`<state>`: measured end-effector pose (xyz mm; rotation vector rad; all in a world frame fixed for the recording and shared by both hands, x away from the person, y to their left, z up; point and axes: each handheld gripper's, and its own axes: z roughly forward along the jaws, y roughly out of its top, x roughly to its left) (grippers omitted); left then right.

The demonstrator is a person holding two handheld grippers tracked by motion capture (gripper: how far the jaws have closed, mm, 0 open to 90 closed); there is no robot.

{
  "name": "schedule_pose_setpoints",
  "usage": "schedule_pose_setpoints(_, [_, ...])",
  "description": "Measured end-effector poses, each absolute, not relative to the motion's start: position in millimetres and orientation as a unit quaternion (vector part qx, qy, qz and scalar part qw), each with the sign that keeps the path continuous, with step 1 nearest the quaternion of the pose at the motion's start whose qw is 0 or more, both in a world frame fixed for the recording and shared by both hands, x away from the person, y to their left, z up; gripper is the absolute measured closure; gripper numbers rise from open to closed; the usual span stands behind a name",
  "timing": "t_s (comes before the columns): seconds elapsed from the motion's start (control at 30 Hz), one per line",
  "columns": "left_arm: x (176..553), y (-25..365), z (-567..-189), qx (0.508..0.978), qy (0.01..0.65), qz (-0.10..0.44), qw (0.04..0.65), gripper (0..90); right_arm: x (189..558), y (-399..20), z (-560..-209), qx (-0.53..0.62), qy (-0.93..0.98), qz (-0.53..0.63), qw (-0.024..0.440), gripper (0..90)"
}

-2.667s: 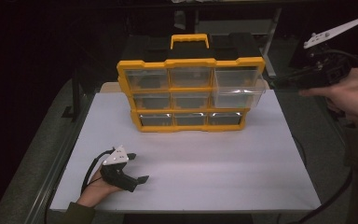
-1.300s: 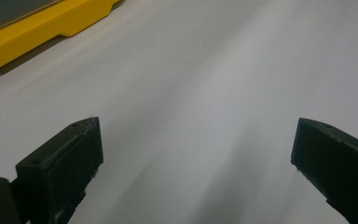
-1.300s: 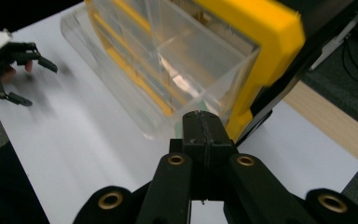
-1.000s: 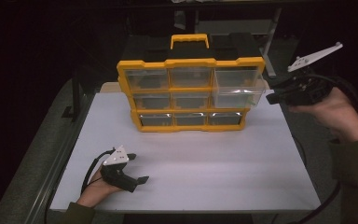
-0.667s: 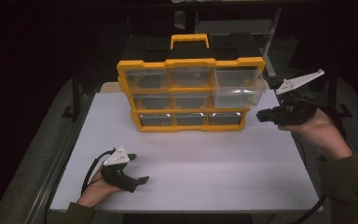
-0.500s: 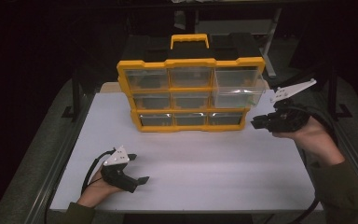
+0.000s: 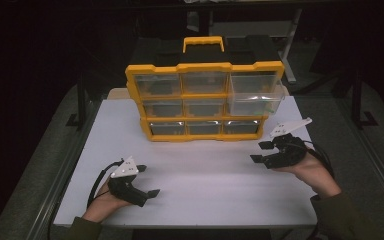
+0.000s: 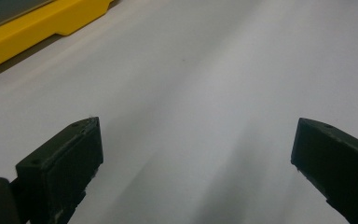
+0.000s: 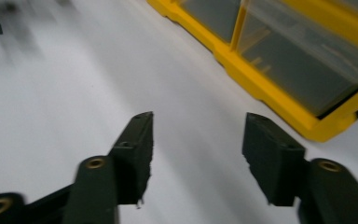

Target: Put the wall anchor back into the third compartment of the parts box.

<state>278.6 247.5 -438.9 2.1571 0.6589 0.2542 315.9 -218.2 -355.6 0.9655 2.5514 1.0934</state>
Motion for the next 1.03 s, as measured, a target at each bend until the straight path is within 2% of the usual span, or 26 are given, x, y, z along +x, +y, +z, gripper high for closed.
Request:
schedule_pose_setpoints(0.2, [278.7, 248.0, -438.9, 0.862, 0.262, 0.101, 0.422, 2.2, 311.4, -211.6, -381.4, 0.333, 0.856, 0.383, 0.101, 23.9])
schedule_pose_setpoints(0.33, [278.8, 248.6, -438.5, 0.864, 0.262, 0.100, 0.418, 2.3, 307.0, -208.5, -397.0, 0.331, 0.853, 0.387, 0.117, 14.1])
schedule_pose_setpoints(0.7, [277.0, 248.5, -439.4, 0.861, 0.266, 0.100, 0.422, 2.2, 296.0, -201.8, -426.6, 0.342, 0.838, 0.407, 0.125, 6.2])
schedule_pose_setpoints(1.03, [276.3, 250.1, -440.6, 0.865, 0.263, 0.106, 0.413, 2.2, 289.0, -195.1, -445.7, 0.344, 0.844, 0.396, 0.115, 2.6])
